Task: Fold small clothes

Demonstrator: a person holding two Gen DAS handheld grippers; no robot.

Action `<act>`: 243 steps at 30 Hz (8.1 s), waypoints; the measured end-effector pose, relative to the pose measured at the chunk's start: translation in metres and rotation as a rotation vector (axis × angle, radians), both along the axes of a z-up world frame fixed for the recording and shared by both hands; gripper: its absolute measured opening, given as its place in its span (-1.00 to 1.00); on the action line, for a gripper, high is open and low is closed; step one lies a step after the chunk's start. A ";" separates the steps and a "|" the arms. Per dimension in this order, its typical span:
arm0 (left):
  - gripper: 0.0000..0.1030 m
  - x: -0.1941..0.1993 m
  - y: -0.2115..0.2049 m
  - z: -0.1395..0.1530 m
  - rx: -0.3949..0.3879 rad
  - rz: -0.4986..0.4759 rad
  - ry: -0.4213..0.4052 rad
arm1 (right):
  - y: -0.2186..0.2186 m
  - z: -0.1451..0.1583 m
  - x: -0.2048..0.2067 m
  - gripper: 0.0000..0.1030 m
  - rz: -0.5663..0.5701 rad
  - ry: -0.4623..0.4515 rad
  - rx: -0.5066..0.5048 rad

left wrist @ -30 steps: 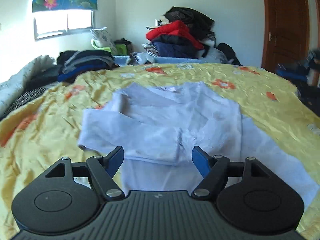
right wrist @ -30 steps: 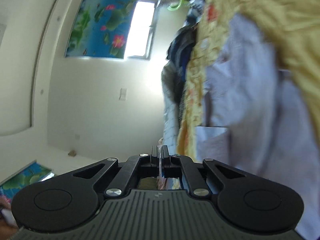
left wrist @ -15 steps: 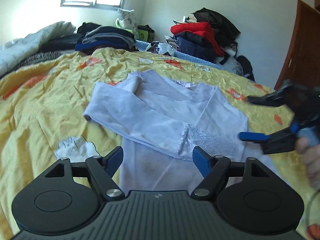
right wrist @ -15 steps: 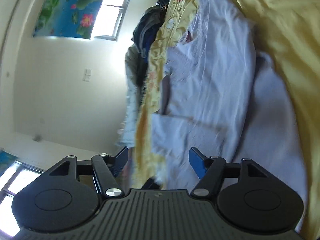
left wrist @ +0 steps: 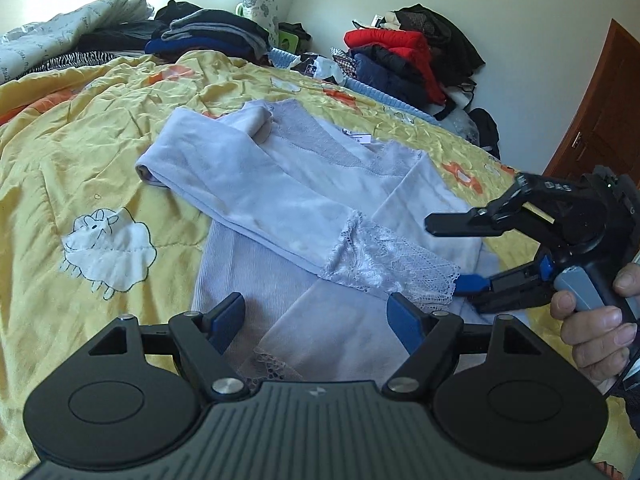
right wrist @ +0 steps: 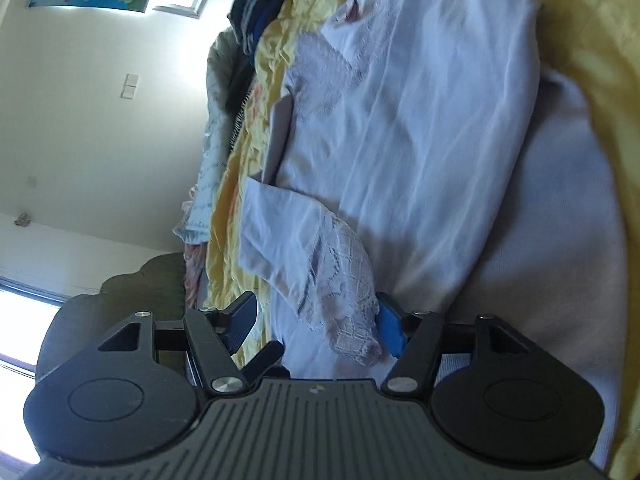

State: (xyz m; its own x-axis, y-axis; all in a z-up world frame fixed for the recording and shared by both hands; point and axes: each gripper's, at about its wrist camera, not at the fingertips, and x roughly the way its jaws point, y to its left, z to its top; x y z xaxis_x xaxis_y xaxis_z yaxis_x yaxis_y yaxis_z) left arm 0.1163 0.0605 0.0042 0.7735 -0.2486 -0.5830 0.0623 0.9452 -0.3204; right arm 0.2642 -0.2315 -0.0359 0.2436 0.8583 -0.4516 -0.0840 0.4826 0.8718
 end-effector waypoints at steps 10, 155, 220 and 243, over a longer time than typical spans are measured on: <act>0.62 -0.006 -0.014 -0.007 0.086 -0.021 -0.041 | -0.007 0.017 0.005 0.32 -0.062 -0.104 -0.143; 0.74 -0.040 -0.081 0.018 -0.158 -0.216 0.092 | -0.112 -0.022 -0.185 0.21 -0.300 0.058 0.088; 0.97 -0.040 0.087 -0.013 -0.509 0.092 0.295 | -0.137 0.008 -0.127 0.60 -0.013 0.050 -0.078; 0.97 -0.011 0.086 -0.009 -0.454 -0.063 0.457 | -0.128 -0.001 -0.128 0.57 0.020 0.093 0.000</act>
